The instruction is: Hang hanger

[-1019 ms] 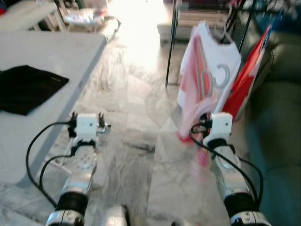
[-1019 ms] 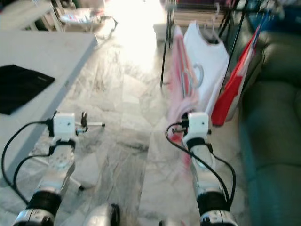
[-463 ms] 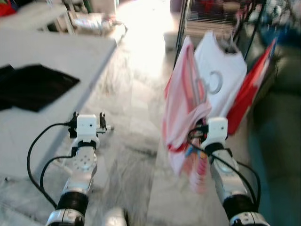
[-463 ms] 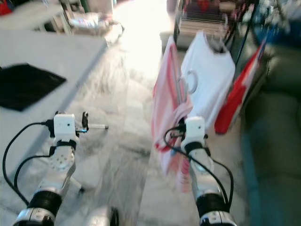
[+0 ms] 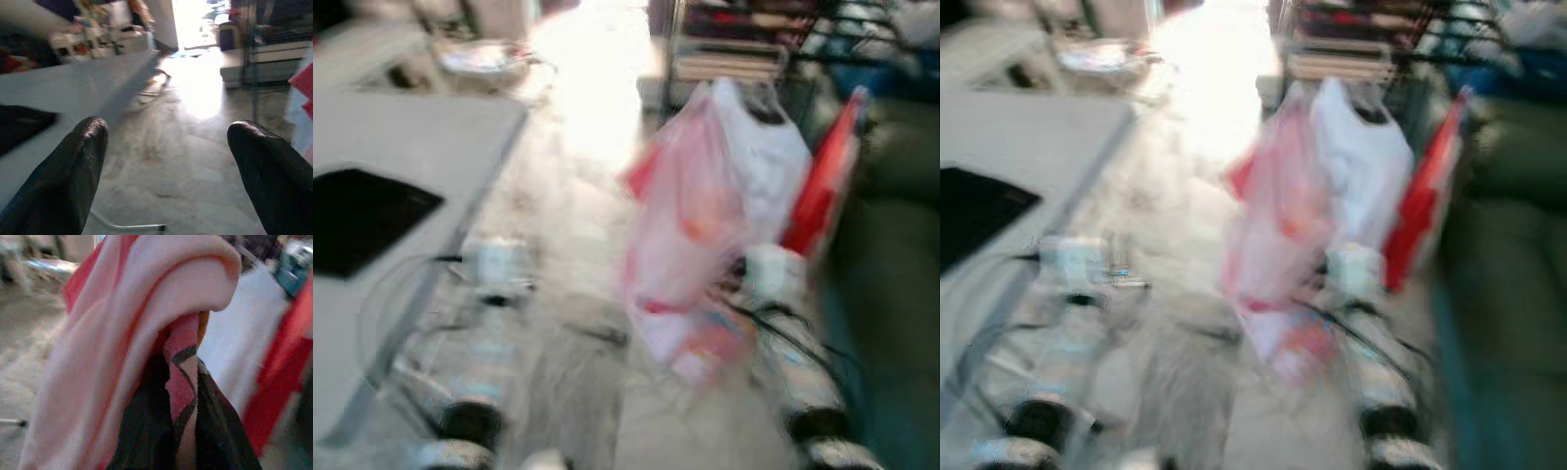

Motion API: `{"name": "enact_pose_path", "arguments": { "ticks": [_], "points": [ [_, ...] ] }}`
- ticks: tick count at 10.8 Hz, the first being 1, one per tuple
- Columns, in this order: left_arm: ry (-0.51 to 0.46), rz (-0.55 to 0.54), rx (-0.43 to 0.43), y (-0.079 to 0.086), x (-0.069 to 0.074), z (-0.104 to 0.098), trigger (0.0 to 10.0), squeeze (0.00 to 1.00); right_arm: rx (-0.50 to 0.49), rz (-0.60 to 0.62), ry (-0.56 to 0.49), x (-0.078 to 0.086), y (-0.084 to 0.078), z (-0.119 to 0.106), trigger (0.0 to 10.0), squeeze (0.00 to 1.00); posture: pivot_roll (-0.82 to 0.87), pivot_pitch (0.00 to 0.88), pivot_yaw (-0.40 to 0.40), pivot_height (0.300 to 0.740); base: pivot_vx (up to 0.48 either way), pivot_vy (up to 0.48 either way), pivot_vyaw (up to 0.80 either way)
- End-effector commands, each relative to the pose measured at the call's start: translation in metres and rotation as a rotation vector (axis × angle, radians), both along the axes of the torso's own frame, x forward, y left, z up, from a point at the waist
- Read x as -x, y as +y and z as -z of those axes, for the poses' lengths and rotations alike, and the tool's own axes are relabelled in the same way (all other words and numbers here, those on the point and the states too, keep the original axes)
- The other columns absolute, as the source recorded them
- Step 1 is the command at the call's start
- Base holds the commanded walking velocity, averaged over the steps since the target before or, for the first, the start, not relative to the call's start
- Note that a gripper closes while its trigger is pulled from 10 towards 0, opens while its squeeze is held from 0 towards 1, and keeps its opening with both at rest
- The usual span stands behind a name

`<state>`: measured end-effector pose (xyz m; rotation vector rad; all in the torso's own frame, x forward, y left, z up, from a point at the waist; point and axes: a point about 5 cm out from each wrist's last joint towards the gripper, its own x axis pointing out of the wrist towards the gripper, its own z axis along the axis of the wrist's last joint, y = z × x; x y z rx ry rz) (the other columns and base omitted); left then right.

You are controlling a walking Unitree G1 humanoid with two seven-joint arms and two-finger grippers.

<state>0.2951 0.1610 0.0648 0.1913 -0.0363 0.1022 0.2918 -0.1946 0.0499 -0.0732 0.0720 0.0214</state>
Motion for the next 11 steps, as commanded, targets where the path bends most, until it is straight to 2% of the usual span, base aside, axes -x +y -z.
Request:
{"name": "enact_pose_path", "arguments": {
  "ticks": [1,5,8,10,11],
  "points": [
    [-0.002,-0.038,-0.030,0.017,0.000,-0.003,10.0,0.00,-0.023,-0.037,-0.037,-0.007,0.015,-0.008,10.0,0.00,-0.01,0.033,-0.022,0.740,0.454,0.000,0.00],
    [0.027,-0.030,-0.014,0.014,0.006,0.004,10.0,0.00,-0.009,-0.082,-0.027,-0.002,0.021,-0.004,10.0,0.00,-0.01,0.055,-0.022,0.740,0.434,0.000,0.00],
    [0.034,-0.021,-0.020,0.014,0.005,0.002,10.0,0.00,-0.024,-0.082,-0.017,-0.003,0.024,-0.003,10.0,0.00,-0.01,0.058,-0.015,0.740,0.399,0.266,0.00],
    [0.038,-0.011,-0.024,0.013,0.005,0.002,10.0,0.00,-0.018,-0.126,0.041,0.001,0.029,0.006,10.0,0.00,-0.01,0.064,-0.014,0.740,0.394,0.274,0.00],
    [0.041,-0.003,-0.037,0.012,0.007,0.003,10.0,0.00,-0.007,-0.123,0.109,0.006,0.028,0.016,10.0,0.00,-0.01,0.070,-0.014,0.740,0.394,0.274,0.00]
  ]
}}
